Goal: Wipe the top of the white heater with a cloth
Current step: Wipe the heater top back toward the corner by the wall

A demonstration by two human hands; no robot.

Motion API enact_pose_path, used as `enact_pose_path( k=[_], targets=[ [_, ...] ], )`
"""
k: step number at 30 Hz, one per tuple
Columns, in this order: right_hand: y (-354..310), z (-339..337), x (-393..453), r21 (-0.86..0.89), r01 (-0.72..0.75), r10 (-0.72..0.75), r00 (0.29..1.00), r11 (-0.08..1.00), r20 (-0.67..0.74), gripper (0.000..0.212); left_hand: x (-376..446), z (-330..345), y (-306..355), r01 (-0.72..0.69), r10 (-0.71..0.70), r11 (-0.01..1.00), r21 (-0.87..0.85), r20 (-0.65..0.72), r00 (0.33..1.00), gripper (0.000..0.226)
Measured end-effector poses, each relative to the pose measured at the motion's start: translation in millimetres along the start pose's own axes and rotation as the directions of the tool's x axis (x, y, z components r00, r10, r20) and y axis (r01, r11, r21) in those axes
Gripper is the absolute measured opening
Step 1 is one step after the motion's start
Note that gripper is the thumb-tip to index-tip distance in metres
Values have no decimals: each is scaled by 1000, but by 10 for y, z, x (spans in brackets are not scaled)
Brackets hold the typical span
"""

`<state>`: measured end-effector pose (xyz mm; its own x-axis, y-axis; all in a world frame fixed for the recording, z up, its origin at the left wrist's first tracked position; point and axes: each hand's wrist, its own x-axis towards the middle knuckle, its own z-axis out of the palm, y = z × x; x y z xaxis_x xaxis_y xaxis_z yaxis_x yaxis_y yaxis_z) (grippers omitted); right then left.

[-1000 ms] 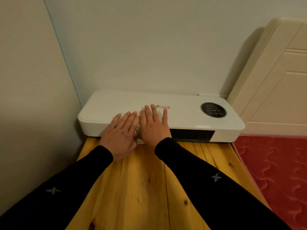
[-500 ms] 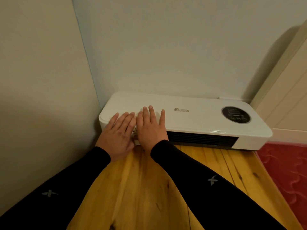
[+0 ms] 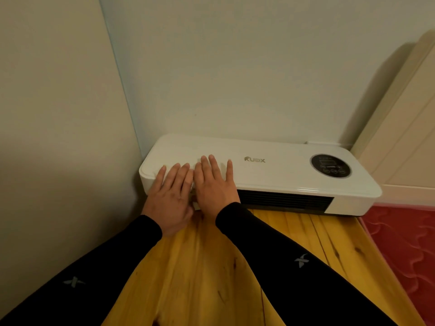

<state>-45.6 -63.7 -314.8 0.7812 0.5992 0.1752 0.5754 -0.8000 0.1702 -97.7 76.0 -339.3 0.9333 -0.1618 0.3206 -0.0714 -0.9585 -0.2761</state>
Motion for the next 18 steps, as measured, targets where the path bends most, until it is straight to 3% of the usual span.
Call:
enact_pose_path(
  k=[18],
  targets=[
    [1181,24,-728,-87,-124,130,989,988,72,66,466,-172,1261,-93,91,988,-120,-18,996,84]
  ],
)
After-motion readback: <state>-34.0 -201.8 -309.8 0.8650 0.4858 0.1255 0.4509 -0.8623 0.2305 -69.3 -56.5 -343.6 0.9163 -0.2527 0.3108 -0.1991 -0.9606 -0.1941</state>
